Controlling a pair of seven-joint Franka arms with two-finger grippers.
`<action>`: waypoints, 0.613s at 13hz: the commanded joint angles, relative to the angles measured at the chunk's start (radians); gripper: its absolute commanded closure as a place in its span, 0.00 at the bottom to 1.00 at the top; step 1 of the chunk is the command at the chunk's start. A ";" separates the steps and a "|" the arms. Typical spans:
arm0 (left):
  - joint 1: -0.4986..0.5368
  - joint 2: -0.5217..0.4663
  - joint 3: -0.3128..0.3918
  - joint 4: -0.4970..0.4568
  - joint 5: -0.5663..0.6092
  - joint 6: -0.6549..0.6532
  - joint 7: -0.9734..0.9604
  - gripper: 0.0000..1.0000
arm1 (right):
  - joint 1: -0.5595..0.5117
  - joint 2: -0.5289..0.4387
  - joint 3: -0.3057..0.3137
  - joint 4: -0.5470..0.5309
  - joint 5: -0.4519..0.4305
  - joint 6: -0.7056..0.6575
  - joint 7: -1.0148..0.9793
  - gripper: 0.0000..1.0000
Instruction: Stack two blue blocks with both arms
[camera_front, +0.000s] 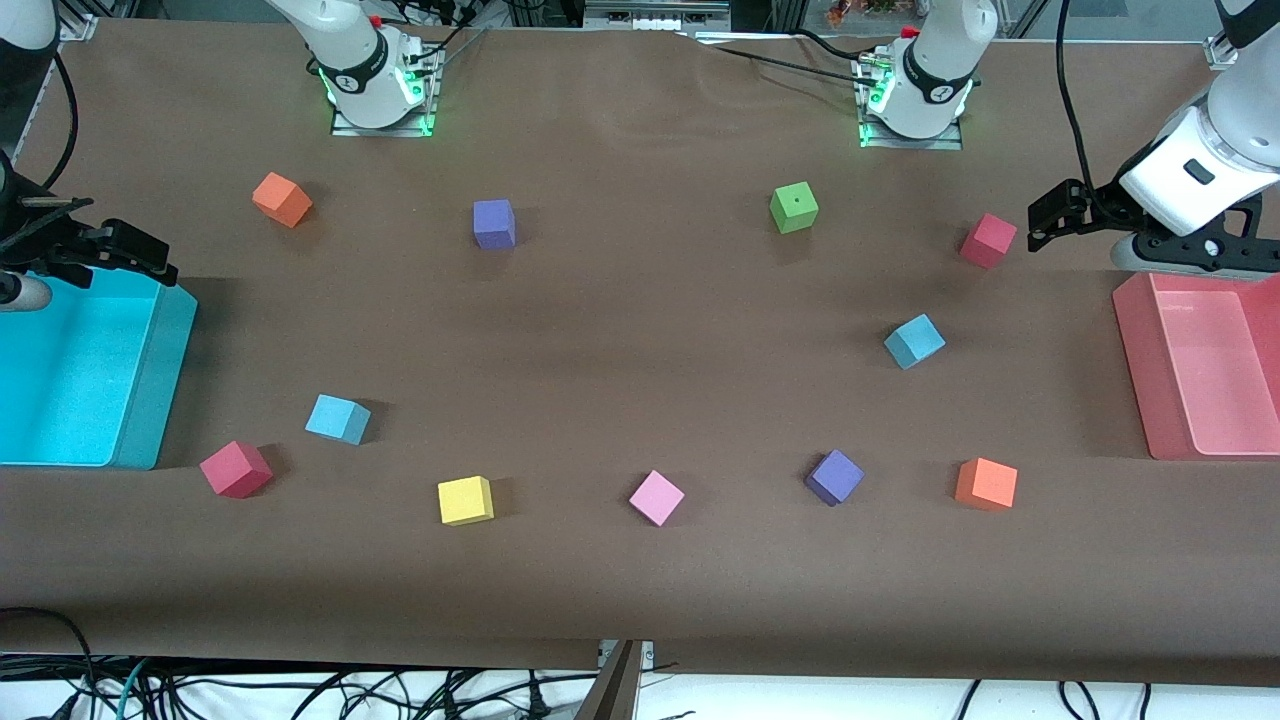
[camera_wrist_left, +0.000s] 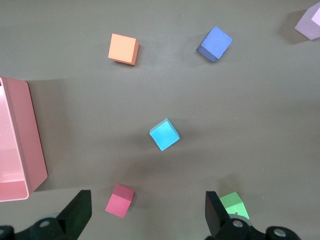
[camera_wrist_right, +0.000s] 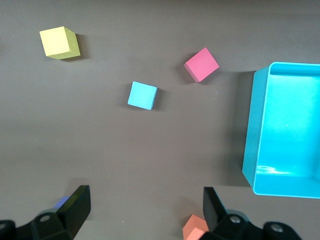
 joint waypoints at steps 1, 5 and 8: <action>0.009 -0.016 0.007 -0.012 0.019 -0.014 -0.025 0.00 | -0.011 0.006 0.009 0.020 -0.022 -0.008 -0.008 0.01; 0.008 0.004 0.005 0.008 0.027 -0.050 -0.026 0.00 | -0.011 0.006 0.009 0.020 -0.023 -0.008 -0.006 0.01; 0.008 0.026 0.004 0.028 0.016 -0.095 -0.035 0.00 | -0.011 0.006 0.009 0.020 -0.023 -0.008 -0.006 0.01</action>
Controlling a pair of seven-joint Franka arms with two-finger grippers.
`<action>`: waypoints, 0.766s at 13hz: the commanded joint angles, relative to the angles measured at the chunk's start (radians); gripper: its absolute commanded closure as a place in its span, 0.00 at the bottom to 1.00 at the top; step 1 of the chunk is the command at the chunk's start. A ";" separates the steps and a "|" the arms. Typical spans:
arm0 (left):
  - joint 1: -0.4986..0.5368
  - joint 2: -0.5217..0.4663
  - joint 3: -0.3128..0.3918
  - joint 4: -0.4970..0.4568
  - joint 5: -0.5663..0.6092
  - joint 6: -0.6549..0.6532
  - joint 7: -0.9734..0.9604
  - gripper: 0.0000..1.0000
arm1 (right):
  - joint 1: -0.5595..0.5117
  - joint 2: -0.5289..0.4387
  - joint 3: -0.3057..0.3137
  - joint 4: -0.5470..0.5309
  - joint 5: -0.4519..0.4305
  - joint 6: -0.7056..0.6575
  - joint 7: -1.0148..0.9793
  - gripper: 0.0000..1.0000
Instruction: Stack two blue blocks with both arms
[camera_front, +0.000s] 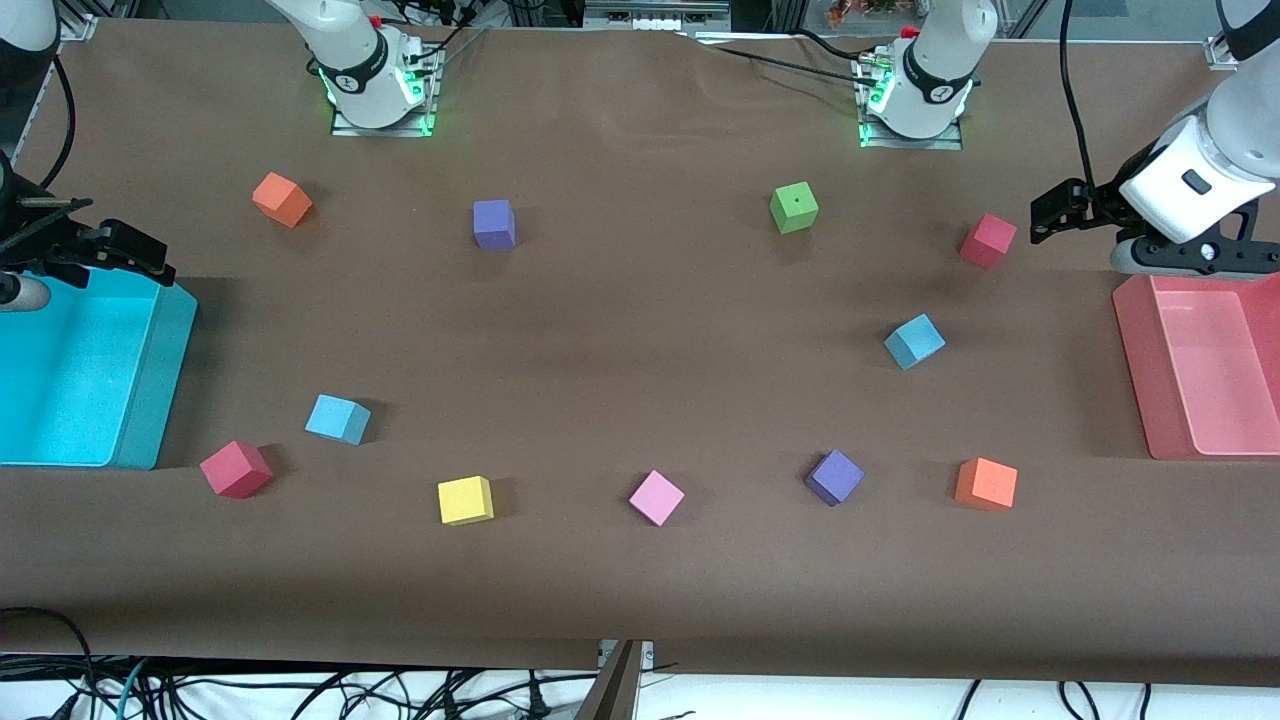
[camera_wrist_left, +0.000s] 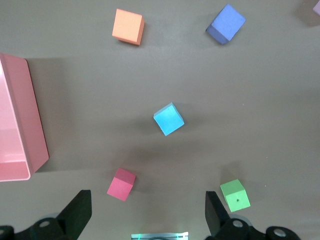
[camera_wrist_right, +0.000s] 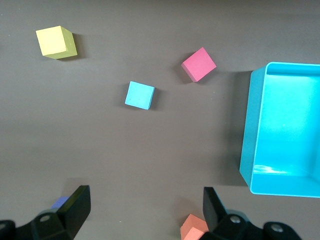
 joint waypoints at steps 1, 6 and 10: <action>0.005 0.014 -0.002 0.030 0.017 -0.036 -0.039 0.00 | -0.011 0.006 0.009 0.020 -0.013 -0.008 -0.006 0.01; 0.011 0.046 0.000 0.105 0.008 0.022 -0.024 0.00 | -0.011 0.011 0.009 0.020 -0.013 -0.008 -0.006 0.01; 0.013 0.051 -0.002 0.093 0.007 0.027 -0.026 0.00 | -0.009 0.012 0.009 0.020 -0.013 -0.008 -0.006 0.01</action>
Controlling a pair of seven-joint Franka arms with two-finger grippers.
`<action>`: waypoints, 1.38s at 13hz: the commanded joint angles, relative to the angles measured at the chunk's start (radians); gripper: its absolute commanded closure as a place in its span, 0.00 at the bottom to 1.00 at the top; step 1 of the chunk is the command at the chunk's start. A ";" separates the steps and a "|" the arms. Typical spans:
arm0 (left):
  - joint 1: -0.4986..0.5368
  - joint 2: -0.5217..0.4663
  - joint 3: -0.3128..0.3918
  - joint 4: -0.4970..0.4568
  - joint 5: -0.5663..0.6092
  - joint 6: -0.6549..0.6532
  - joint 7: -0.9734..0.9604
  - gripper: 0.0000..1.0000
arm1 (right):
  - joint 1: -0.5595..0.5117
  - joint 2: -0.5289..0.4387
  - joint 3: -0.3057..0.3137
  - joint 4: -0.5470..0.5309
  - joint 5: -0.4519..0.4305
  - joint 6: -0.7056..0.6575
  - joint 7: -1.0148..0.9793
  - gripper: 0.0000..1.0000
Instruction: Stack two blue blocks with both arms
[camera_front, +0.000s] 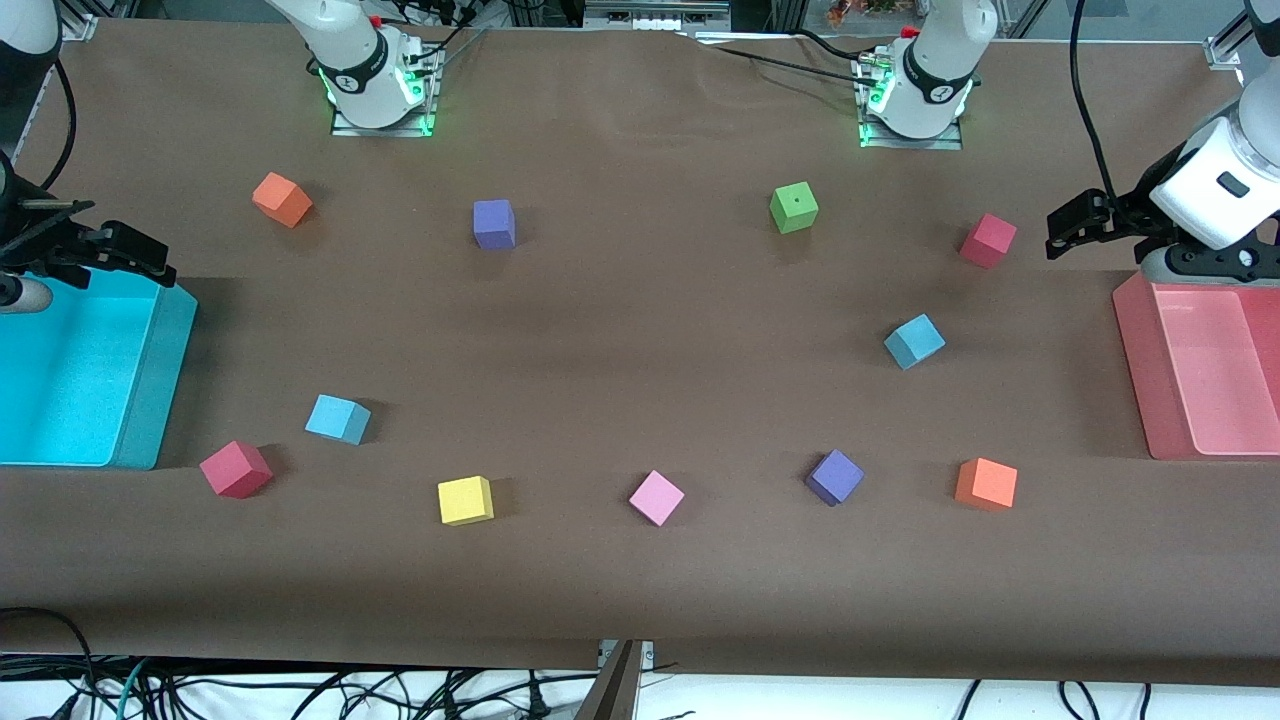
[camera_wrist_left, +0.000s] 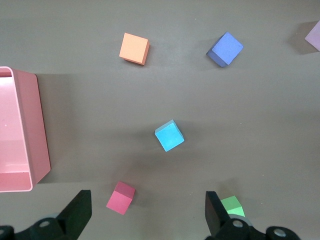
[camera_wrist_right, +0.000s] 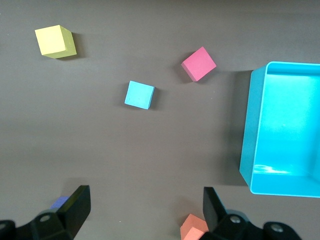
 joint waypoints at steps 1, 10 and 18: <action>0.008 0.021 -0.007 0.021 0.007 0.001 -0.005 0.00 | -0.009 0.008 0.009 0.020 -0.012 -0.008 -0.006 0.01; 0.008 0.032 -0.009 0.001 0.005 0.002 -0.005 0.00 | 0.017 0.062 0.019 0.016 -0.089 -0.008 0.001 0.01; -0.003 0.067 -0.015 0.000 0.004 -0.004 -0.020 0.00 | 0.078 0.206 0.022 0.016 -0.071 0.070 0.181 0.01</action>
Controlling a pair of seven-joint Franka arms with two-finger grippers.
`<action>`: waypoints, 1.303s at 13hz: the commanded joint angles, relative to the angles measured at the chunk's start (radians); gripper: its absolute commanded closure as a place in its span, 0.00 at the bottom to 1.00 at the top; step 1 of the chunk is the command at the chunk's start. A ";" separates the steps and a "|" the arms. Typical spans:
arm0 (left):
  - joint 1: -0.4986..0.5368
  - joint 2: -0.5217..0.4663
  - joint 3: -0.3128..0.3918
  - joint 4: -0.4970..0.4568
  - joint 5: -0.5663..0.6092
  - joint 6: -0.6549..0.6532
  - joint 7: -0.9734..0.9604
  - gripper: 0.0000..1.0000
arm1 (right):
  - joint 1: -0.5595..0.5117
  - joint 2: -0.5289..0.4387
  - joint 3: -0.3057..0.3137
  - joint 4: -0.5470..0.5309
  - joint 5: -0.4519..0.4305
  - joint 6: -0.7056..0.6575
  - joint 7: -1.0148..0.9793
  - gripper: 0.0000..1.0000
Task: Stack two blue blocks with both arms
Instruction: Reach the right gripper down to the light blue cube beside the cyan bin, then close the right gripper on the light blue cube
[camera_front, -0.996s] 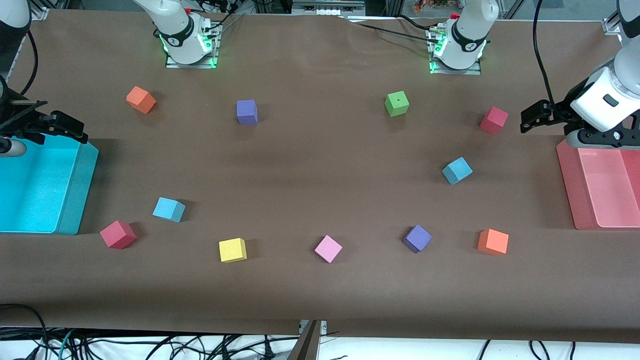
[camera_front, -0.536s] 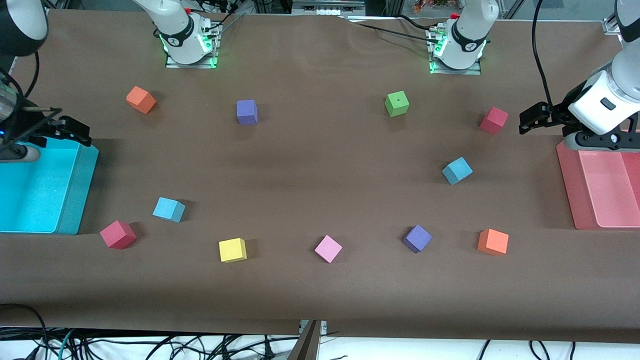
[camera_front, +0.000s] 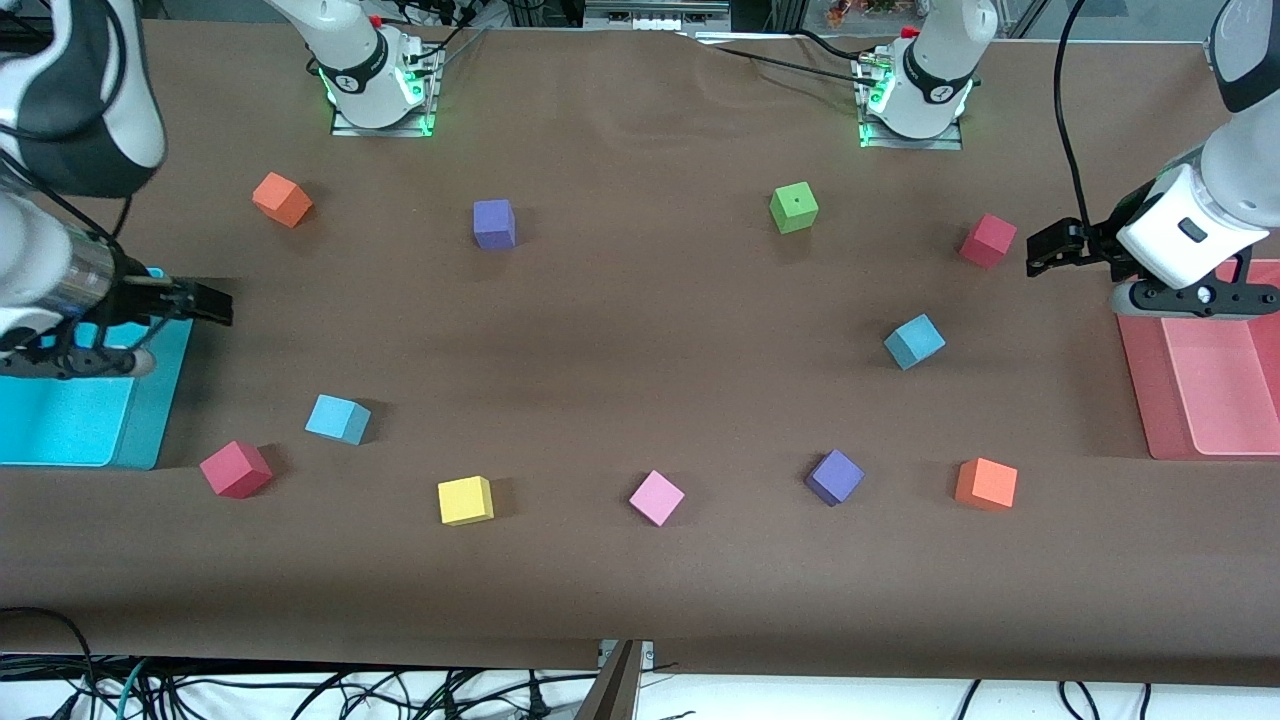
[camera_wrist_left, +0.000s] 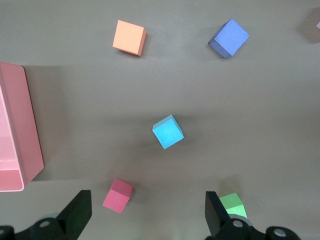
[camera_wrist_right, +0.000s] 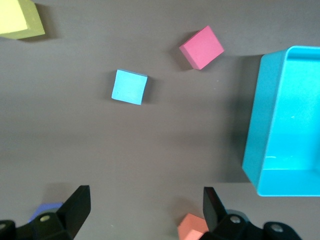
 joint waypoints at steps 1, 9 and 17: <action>-0.002 0.014 -0.007 0.002 0.004 -0.004 -0.014 0.00 | 0.036 0.075 0.001 0.017 -0.001 0.059 0.075 0.01; -0.003 0.050 -0.009 0.002 0.004 -0.007 -0.014 0.00 | 0.026 0.319 -0.001 0.008 0.105 0.322 0.076 0.01; -0.003 0.063 -0.009 0.004 0.004 -0.010 -0.012 0.00 | 0.006 0.400 -0.001 -0.054 0.115 0.445 0.081 0.01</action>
